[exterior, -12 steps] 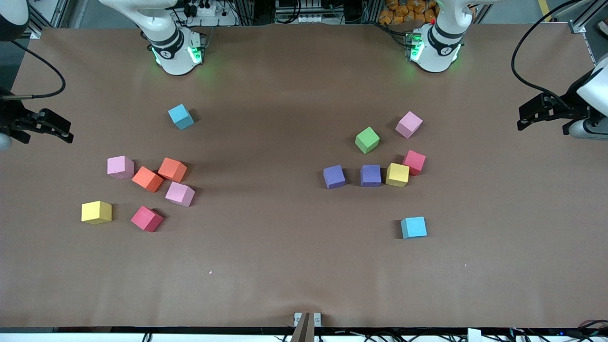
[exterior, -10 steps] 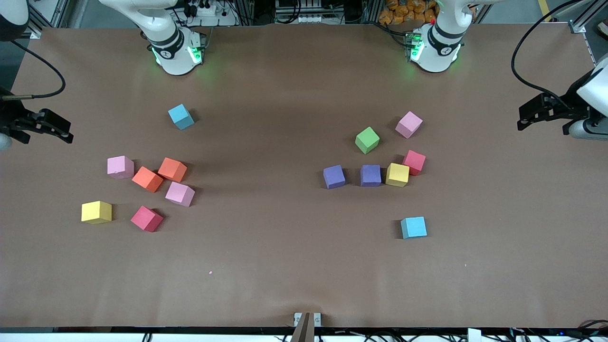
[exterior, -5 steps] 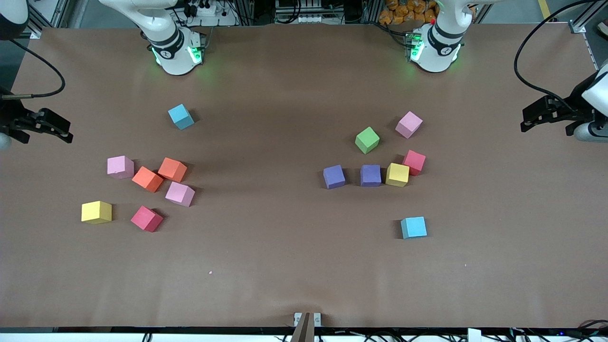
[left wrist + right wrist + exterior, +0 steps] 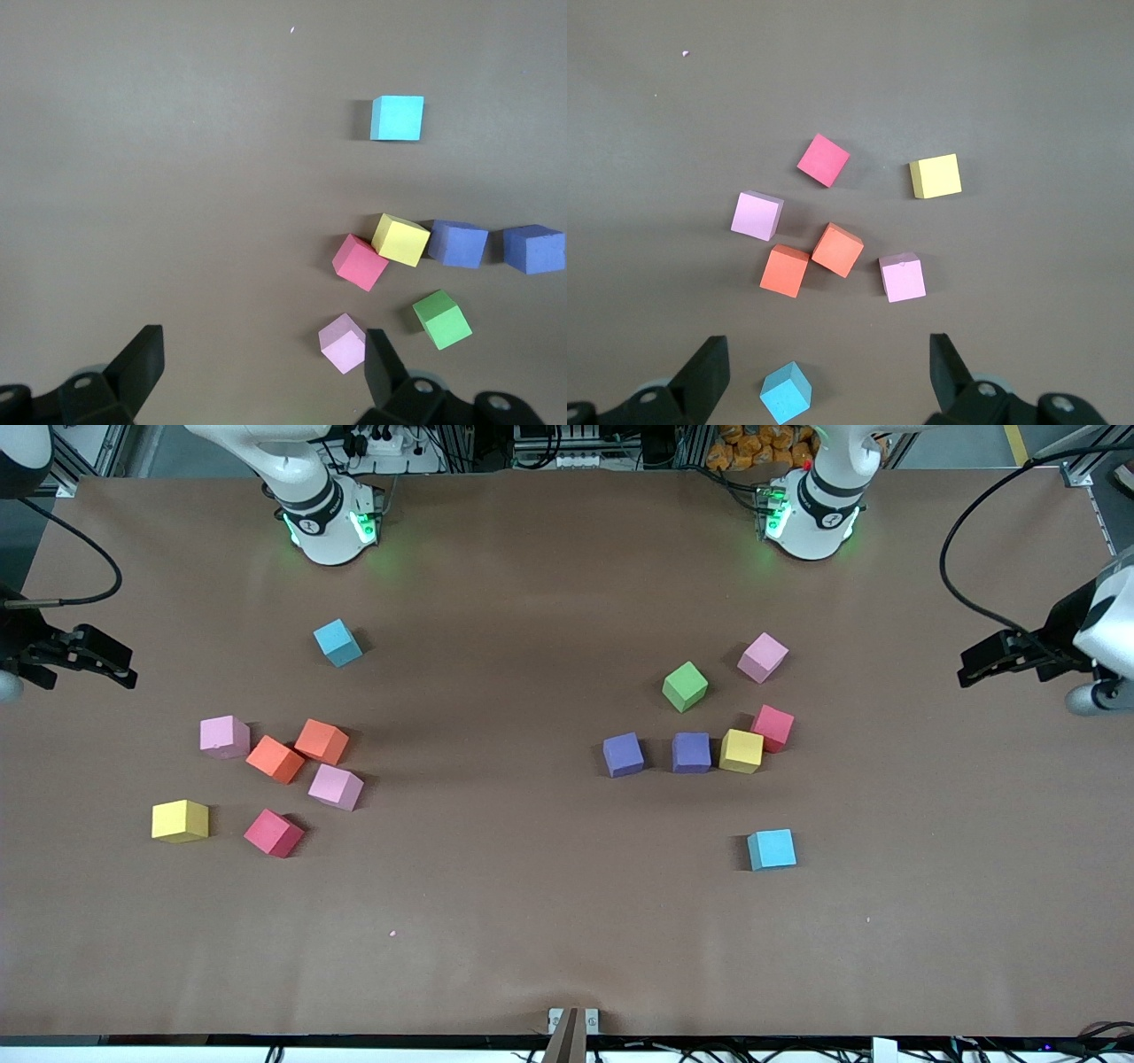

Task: Form number 2 with 11 blocks
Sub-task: 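Reach the left gripper toward the pink cube beside the yellow cube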

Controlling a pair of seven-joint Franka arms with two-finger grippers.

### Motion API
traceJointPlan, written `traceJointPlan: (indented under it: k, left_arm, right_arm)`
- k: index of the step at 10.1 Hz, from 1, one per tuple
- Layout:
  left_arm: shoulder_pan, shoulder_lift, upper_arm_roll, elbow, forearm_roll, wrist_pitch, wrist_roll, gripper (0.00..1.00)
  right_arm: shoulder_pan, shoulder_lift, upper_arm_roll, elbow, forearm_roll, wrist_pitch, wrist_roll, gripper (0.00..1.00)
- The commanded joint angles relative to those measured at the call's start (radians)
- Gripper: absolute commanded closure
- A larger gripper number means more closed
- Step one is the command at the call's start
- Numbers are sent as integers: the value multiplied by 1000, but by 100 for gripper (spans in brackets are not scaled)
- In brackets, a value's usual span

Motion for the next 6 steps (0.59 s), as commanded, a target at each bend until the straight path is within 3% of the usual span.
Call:
traceJointPlan:
  k: [1, 3, 6]
  left_arm:
    - [6, 29, -4, -43, -2, -7, -34, 0]
    - [3, 53, -14, -124, -28, 32, -34, 0]
    - [4, 44, -58, -324, -69, 222, -32, 0]
  right_arm:
    - [-17, -12, 11, -9, 16, 0, -3, 0]
    - [-20, -10, 10, -10, 20, 2, -2, 0]
    - [-50, 0, 8, -13, 84, 0, -14, 0]
